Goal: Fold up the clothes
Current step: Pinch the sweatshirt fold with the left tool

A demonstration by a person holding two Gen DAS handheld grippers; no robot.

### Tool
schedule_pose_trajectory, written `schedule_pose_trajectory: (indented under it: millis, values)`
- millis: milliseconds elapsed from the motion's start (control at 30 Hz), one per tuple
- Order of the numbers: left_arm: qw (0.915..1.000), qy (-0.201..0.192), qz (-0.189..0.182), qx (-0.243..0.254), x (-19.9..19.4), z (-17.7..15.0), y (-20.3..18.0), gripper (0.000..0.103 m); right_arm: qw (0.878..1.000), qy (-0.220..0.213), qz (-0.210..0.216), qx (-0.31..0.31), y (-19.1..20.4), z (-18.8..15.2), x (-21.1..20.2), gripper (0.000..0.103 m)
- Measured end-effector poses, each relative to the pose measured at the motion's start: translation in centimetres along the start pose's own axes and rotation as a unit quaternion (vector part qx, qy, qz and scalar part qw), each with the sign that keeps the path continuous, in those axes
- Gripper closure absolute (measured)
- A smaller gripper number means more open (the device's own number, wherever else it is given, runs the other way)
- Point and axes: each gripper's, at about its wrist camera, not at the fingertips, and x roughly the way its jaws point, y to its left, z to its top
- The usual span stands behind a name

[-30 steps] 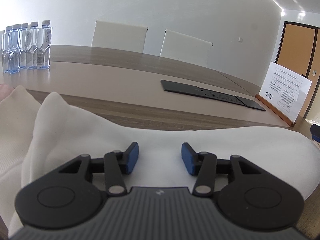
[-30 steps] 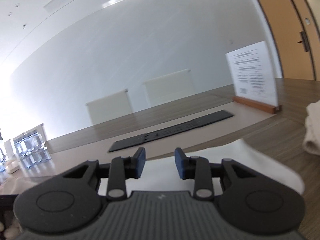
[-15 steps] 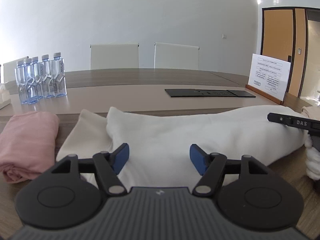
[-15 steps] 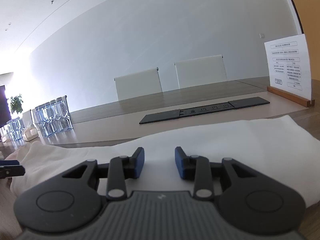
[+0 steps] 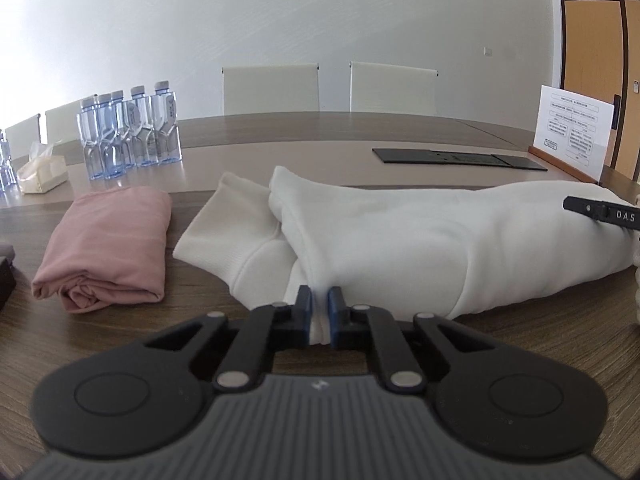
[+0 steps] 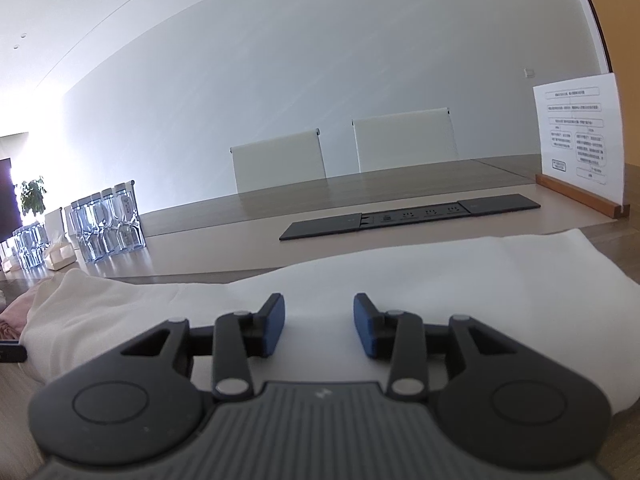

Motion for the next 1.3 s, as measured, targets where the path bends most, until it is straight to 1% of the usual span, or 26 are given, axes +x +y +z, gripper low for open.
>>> schedule_pose_trajectory:
  millis: [67,100,133,167,200,233,333,367,400,433,467,500,533,567,633,700,733,767,800,867,933,1067,1133,1233,1300]
  values:
    - [0.9997,-0.009,0.021,0.006,-0.6,0.4,-0.1,0.099,1.0,0.003,-0.005,-0.002,0.0,0.1,0.1,0.064]
    - [0.9985,-0.02,0.05,0.014,-0.9,0.5,0.0,0.103,1.0,0.005,-0.006,-0.002,-0.1,0.1,0.2,0.065]
    - [0.9961,-0.031,0.079,0.022,-1.3,0.6,0.1,0.103,1.0,0.008,-0.008,-0.001,-0.2,0.1,0.3,0.069]
    - [0.9916,-0.031,0.121,0.033,-1.5,0.9,0.6,0.103,1.0,0.011,-0.01,0.0,-0.3,0.1,0.4,0.07]
    - [0.9926,-0.023,0.117,0.023,-1.8,1.3,1.8,0.103,1.0,0.013,-0.011,0.001,-0.4,0.1,0.5,0.071]
    - [0.9945,-0.021,0.102,-0.012,-2.2,1.5,3.6,0.103,1.0,0.014,-0.012,0.001,-0.4,0.1,0.5,0.071]
    - [0.9963,-0.007,0.079,-0.033,-2.9,1.8,5.5,0.103,1.0,0.014,-0.011,-0.002,-0.4,0.1,0.5,0.069]
    - [0.9978,-0.01,0.051,-0.041,-3.4,1.8,5.5,0.103,1.0,0.013,-0.011,-0.002,-0.4,0.1,0.5,0.069]
    - [0.9988,-0.014,0.013,-0.045,-3.8,1.7,5.2,0.103,1.0,0.013,-0.01,-0.002,-0.4,0.1,0.6,0.069]
    - [0.9986,-0.021,-0.014,-0.046,-4.1,1.6,4.8,0.102,1.0,0.013,-0.01,-0.002,-0.3,0.1,0.6,0.069]
    - [0.9982,-0.024,-0.038,-0.041,-4.3,1.3,3.8,0.091,1.0,0.013,-0.01,-0.002,-0.3,0.1,0.6,0.069]
    - [0.9982,-0.022,-0.046,-0.03,-3.9,1.1,2.9,0.075,1.0,0.013,-0.009,-0.002,-0.3,0.1,0.6,0.068]
    - [0.9982,-0.019,-0.054,-0.019,-3.6,0.9,2.0,0.069,1.0,0.013,-0.009,-0.003,-0.3,0.1,0.6,0.068]
    - [0.9986,-0.007,-0.051,-0.013,-2.7,0.7,1.4,0.067,1.0,0.013,-0.009,-0.003,-0.3,0.1,0.6,0.068]
    - [0.9989,0.018,-0.044,-0.002,-1.0,0.2,0.3,0.067,1.0,0.013,-0.008,-0.003,-0.3,0.1,0.6,0.068]
    - [0.9991,0.03,-0.032,0.001,0.4,-0.1,-0.3,0.068,1.0,0.012,-0.008,-0.003,-0.3,0.1,0.6,0.068]
    - [0.9992,0.029,-0.026,-0.001,0.6,-0.1,-0.3,0.068,1.0,0.012,-0.008,-0.004,-0.3,0.1,0.6,0.068]
    - [0.9994,0.028,-0.02,-0.003,0.8,-0.1,-0.4,0.071,1.0,0.012,-0.008,-0.004,-0.3,0.1,0.6,0.068]
    - [0.9995,0.027,-0.015,-0.004,0.9,-0.2,-0.4,0.093,1.0,0.013,-0.009,-0.006,-0.3,0.1,0.6,0.068]
    - [0.9996,0.025,-0.003,-0.008,1.3,-0.2,-0.4,0.094,1.0,0.014,-0.011,-0.008,-0.3,0.1,0.7,0.068]
    - [0.9995,0.027,0.012,-0.013,0.7,-0.1,-0.6,0.098,1.0,0.016,-0.012,-0.011,-0.2,0.2,0.8,0.068]
    - [0.9982,0.011,0.054,0.026,0.0,0.0,-1.4,0.098,1.0,0.019,-0.017,-0.017,-0.2,0.2,0.9,0.07]
    - [0.9972,0.022,0.063,0.033,0.7,-0.2,-1.2,0.098,0.999,0.021,-0.021,-0.021,-0.3,0.2,1.0,0.073]
    - [0.9957,0.028,0.067,0.057,1.4,-1.0,-1.7,0.098,0.999,0.018,-0.019,-0.023,-0.7,0.2,0.7,0.075]
    - [0.9962,0.024,0.06,0.058,0.9,-1.0,-1.8,0.096,1.0,0.007,-0.021,-0.015,-1.4,0.4,-0.3,0.075]
